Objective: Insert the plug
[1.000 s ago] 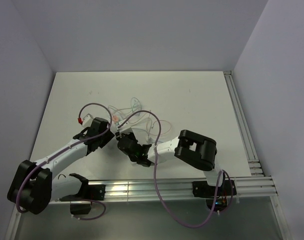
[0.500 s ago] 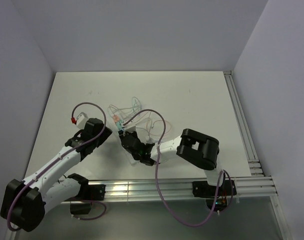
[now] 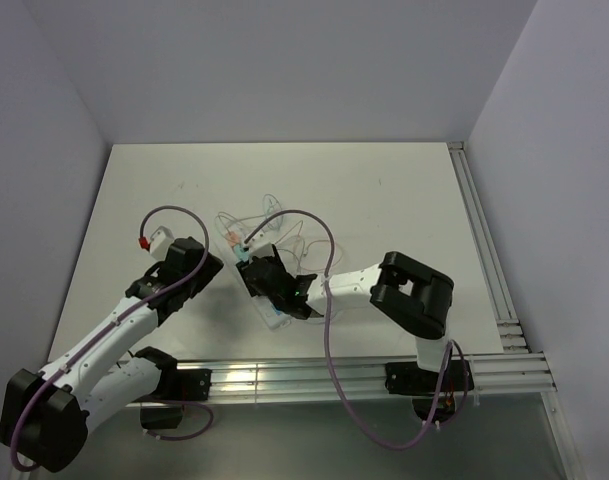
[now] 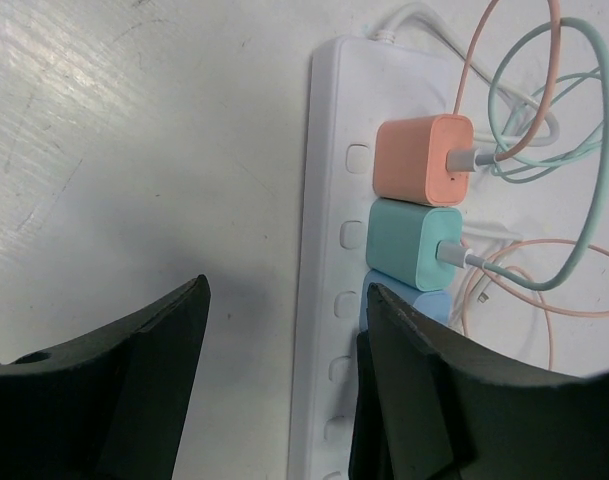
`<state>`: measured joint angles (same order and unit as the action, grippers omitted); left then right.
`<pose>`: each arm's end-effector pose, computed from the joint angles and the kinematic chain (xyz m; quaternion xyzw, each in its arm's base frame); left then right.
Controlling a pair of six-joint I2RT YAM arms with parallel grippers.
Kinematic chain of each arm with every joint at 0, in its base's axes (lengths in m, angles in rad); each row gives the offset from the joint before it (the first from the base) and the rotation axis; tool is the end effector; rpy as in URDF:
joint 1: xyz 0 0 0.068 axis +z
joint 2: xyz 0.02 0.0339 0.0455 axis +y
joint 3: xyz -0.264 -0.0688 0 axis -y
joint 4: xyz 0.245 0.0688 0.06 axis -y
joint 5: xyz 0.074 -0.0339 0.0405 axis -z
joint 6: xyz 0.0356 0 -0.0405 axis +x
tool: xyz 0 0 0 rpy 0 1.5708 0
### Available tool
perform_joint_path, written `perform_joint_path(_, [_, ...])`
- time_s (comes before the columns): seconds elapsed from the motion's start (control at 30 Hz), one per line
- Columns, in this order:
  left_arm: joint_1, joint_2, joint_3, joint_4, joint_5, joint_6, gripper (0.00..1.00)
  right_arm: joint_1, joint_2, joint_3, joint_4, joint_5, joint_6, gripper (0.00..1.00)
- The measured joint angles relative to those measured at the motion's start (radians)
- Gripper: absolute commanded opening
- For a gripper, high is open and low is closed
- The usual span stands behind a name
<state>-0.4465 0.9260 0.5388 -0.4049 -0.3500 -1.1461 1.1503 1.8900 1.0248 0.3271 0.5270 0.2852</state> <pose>0.1733 -0.0694 0.2111 -0.3743 0.8332 -0.1545 0.3765 0.1786 0.3554 0.1629 -0.2352 0.8162 0.1429 0.5080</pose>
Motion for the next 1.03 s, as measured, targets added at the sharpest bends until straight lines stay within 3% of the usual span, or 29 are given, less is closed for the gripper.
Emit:
perform_joint_path(0.07, [0.0,-0.002,0.0,-0.005,0.0,0.001,0.71,-0.009,-0.013,-0.005,-0.059,-0.023,-0.005,0.67])
perform_joint_path(0.1, [0.0,-0.002,0.001,-0.006,0.001,0.001,0.71,-0.013,-0.022,-0.006,-0.084,-0.036,-0.009,0.82])
perform_joint_path(0.3, [0.0,-0.003,0.01,-0.012,0.003,0.006,0.73,-0.016,-0.195,-0.071,-0.156,-0.101,-0.005,0.82])
perform_joint_path(0.57, [0.0,-0.031,0.01,-0.007,0.035,0.037,0.78,-0.016,-0.513,-0.257,-0.13,-0.207,0.069,0.83])
perform_joint_path(0.77, [0.0,-0.061,0.01,0.03,0.104,0.06,0.81,-0.018,-0.642,-0.373,-0.2,-0.127,0.222,0.98])
perform_joint_path(1.03, [0.0,-0.059,0.0,0.112,0.235,0.059,0.83,-0.08,-0.829,-0.555,-0.232,-0.072,0.414,1.0])
